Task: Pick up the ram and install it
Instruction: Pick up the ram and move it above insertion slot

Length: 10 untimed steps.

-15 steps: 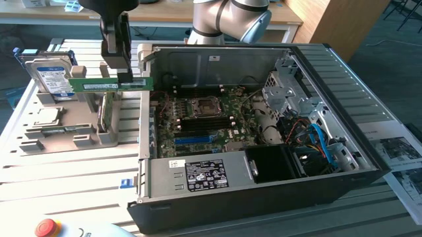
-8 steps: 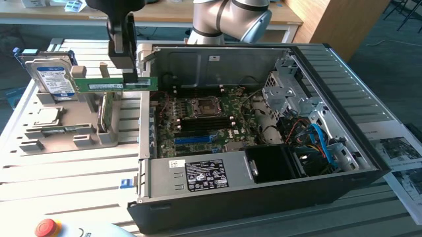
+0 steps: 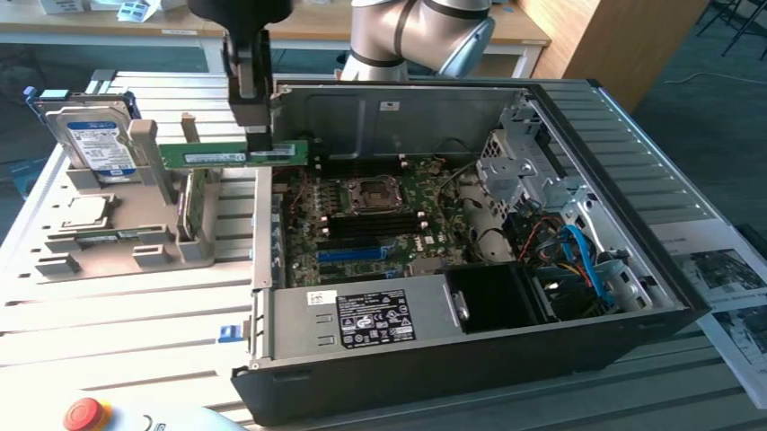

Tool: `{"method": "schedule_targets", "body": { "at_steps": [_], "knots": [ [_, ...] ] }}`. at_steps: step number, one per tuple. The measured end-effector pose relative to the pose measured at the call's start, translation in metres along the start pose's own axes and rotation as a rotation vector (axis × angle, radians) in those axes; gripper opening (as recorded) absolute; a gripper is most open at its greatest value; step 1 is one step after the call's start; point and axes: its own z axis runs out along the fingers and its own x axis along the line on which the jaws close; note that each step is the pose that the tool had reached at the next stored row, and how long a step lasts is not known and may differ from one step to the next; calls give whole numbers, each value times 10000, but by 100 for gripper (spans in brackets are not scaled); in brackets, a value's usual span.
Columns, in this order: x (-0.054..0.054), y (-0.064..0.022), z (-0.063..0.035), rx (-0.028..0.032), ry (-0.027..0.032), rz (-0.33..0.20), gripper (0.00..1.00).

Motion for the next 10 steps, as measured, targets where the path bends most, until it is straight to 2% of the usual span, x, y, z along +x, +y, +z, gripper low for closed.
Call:
{"method": "schedule_targets", "body": {
  "at_steps": [10],
  "knots": [
    [49,-280,0,6,2,-129,12]
  ]
}}
